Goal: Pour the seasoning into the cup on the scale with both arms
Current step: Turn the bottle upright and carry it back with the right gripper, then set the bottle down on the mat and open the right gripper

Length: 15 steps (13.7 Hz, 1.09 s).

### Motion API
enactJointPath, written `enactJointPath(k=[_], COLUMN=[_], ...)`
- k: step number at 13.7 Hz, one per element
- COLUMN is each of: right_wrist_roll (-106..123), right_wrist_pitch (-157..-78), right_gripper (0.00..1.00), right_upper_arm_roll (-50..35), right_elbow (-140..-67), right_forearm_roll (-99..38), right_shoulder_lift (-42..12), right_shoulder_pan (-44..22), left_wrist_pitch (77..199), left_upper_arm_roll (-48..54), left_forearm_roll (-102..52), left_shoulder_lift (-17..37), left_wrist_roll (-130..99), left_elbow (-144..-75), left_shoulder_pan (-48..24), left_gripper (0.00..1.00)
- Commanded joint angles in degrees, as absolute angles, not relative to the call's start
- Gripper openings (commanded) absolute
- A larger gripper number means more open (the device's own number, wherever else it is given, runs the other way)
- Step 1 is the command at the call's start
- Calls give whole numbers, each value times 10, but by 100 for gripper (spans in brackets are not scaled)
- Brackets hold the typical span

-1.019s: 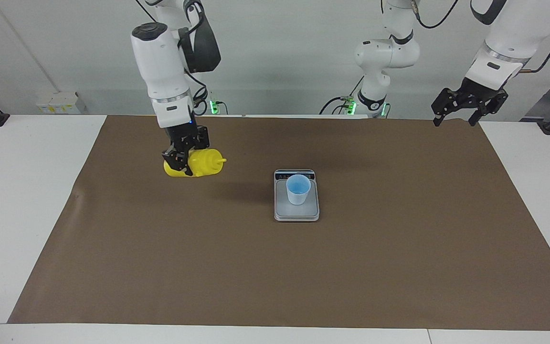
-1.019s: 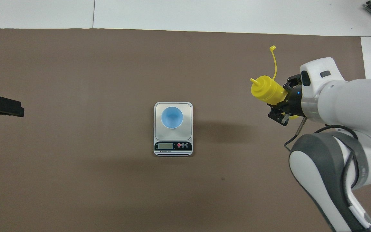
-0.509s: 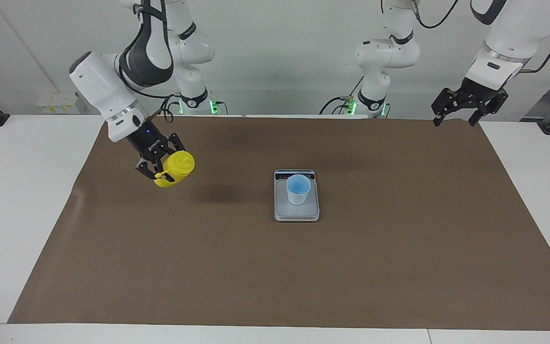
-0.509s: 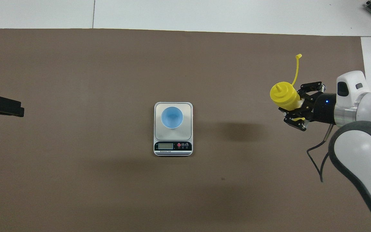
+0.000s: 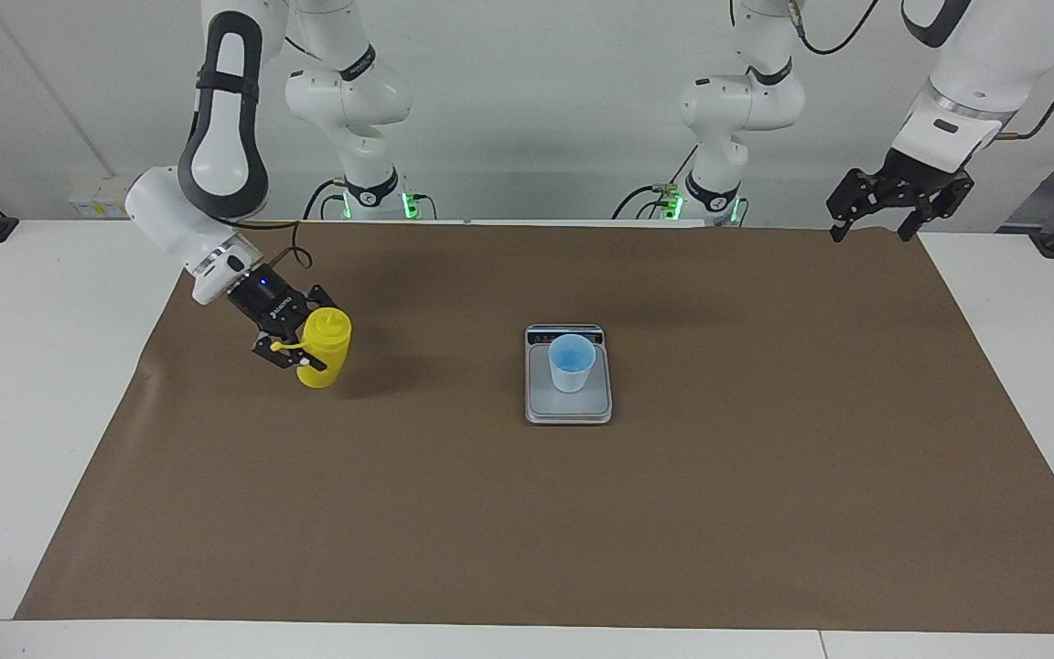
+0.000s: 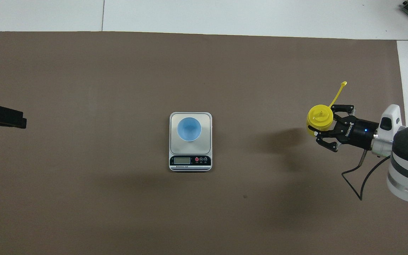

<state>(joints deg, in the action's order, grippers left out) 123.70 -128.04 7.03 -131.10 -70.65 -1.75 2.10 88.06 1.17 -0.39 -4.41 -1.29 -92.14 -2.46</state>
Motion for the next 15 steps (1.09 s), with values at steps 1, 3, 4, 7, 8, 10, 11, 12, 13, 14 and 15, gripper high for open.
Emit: enactJointPath(k=[1,3,4,7,8,10,11,12,13,14,15], right_wrist_roll=[1327,1374,1384,1395,1395,1396,1395,1393,1392,1390,1388], right_wrist_pitch=[-1236,-1223,-1216,-1215,-1215,-1217,-1219,-1221,-1221,-1221,-1223], right_gripper=[0,0,0,100,100,100,100,100,100,100,100], right_upper_arm_roll=[62,62,62,62,62,63,64,66,66,66,66], right_elbow=[-1329,-1343,-1345,-1344,-1344,-1344,-1344,-1344,-1344,-1344,-1343], right_forearm_roll=[-795,-837,-841,-841,-841,-840,-835,-828,-813,-789,-764], right_shoulder_lift=[-37,-48,-53,-52,-52,-49,-47,-45,-43,-43,-41], right_shoulder_pan=[52,56,58,62,62,62,63,69,79,91,103], left_wrist_pitch=[876,876,876,876,876,876,876,876,876,876,876], left_upper_arm_roll=[15,15,15,15,15,15,15,15,15,15,15], left_forearm_roll=[-11,-12,-12,-12,-12,-12,-12,-12,-12,-12,-12], left_shoulder_lift=[-59,-59,-59,-59,-58,-59,-59,-59,-59,-59,-59], left_wrist_roll=[-18,-18,-18,-18,-18,-18,-18,-18,-18,-18,-18], left_elbow=[-935,-935,-935,-935,-935,-935,-935,-935,-935,-935,-935], left_shoulder_pan=[-17,-16,-17,-16,-16,-17,-16,-16,-16,-16,-16], left_gripper=[100,100,100,100,100,100,100,100,100,100,100])
